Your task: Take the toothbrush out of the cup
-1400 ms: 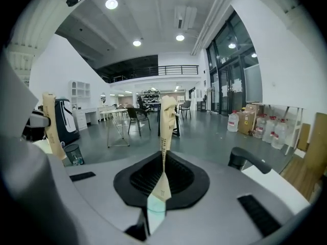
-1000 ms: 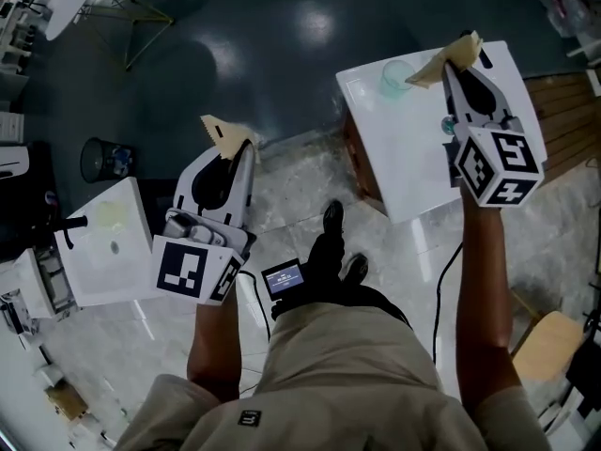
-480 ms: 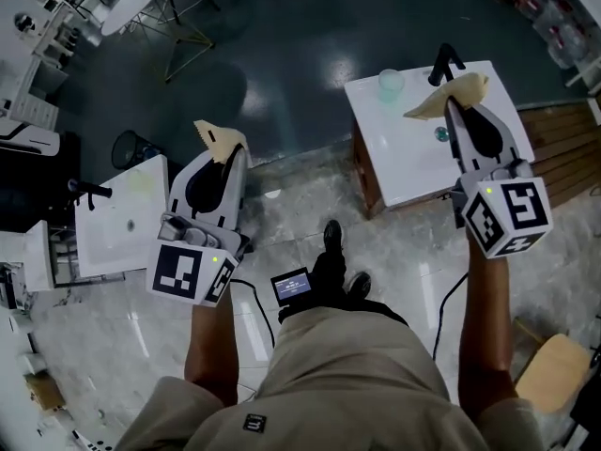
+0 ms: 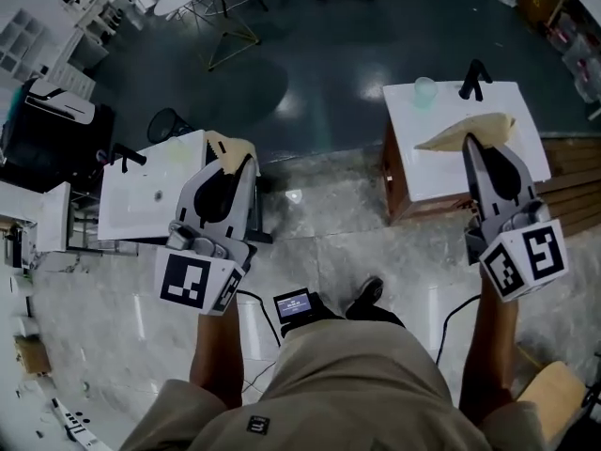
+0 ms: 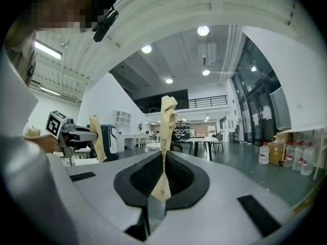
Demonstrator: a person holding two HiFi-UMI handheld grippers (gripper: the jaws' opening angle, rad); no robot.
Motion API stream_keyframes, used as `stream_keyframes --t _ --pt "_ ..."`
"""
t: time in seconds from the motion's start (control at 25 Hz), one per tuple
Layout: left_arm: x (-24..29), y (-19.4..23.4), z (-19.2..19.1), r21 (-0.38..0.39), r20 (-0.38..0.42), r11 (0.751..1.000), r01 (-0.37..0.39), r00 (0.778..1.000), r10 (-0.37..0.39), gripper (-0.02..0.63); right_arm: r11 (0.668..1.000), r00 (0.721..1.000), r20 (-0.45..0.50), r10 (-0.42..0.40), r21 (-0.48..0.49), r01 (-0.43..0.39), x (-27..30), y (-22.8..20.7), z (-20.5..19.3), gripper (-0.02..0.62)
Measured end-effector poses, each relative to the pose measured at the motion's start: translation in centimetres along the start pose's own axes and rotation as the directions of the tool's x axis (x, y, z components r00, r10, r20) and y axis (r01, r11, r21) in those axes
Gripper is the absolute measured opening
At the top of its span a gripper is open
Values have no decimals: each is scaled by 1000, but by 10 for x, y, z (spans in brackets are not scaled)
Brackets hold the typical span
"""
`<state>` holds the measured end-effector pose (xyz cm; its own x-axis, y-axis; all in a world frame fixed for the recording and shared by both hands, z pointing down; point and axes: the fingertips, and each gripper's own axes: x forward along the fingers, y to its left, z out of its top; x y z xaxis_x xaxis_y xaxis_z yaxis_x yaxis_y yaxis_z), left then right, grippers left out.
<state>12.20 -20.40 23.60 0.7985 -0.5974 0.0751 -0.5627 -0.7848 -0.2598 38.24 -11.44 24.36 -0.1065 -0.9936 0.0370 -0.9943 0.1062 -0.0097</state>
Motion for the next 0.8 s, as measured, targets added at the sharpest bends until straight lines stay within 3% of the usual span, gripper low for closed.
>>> stream_keyframes --t 0.44,0.64,0.8 --pt "-170 32 -26 -46 -1 994 -103 995 103 31 992 992 -53 118 46 -116 -47 148 -25 17" --pt "-269 38 -39 -71 -7 991 -111 994 111 31 989 987 -61 150 23 -149 -83 235 -19 17" --pt "-314 36 -45 -88 -30 990 -108 994 105 31 988 984 -78 157 4 -157 -103 272 -15 12"
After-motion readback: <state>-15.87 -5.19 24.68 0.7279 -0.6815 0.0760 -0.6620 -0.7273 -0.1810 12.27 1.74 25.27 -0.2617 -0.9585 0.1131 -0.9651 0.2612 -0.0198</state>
